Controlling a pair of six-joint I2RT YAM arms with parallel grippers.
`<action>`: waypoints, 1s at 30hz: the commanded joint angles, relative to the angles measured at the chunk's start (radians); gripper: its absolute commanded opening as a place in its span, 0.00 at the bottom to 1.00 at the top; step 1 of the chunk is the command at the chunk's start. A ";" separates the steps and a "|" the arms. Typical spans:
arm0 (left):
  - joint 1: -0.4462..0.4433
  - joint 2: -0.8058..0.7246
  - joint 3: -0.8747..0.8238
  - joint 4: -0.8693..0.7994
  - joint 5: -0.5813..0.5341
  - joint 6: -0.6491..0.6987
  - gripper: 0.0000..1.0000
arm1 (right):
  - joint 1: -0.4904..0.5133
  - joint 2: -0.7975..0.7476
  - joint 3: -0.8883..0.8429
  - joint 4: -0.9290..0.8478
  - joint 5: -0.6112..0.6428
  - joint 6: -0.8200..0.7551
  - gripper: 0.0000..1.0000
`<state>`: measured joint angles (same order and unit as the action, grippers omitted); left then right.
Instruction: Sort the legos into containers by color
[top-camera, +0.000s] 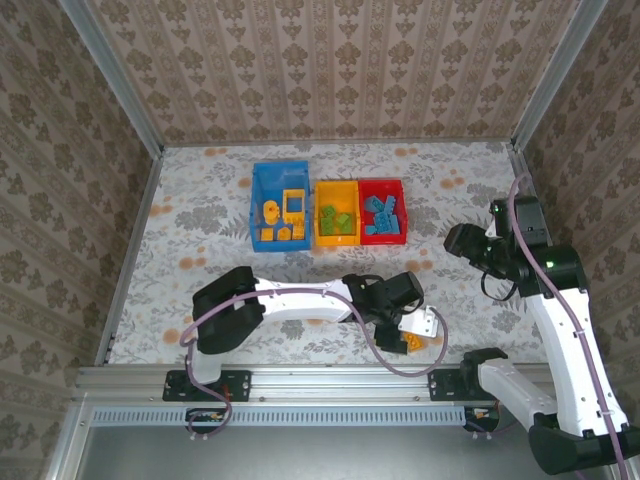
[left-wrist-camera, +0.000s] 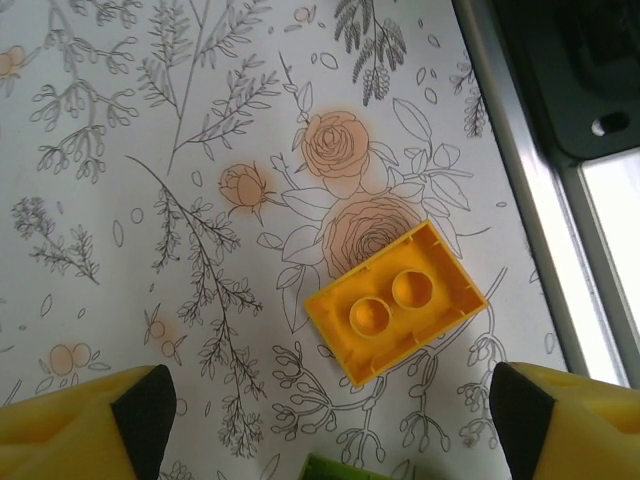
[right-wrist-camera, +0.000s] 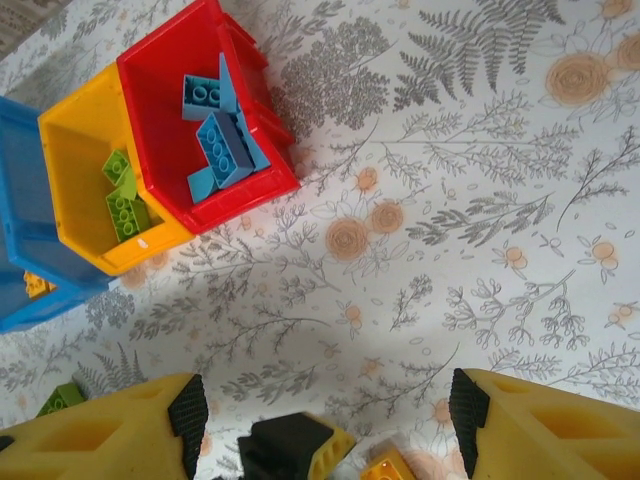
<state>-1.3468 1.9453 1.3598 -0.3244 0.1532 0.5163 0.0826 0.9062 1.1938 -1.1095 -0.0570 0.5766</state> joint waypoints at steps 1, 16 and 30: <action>-0.002 0.032 0.041 -0.002 -0.003 0.115 0.86 | -0.009 -0.010 -0.015 -0.043 -0.043 -0.012 0.69; -0.012 0.123 0.075 0.049 -0.007 0.110 0.86 | -0.015 0.029 -0.014 -0.020 -0.087 -0.010 0.69; -0.011 0.193 0.143 0.034 0.057 0.011 0.61 | -0.017 0.031 -0.004 -0.030 -0.099 -0.004 0.68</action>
<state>-1.3491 2.1143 1.4792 -0.2756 0.1688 0.5632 0.0719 0.9363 1.1873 -1.1107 -0.1402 0.5751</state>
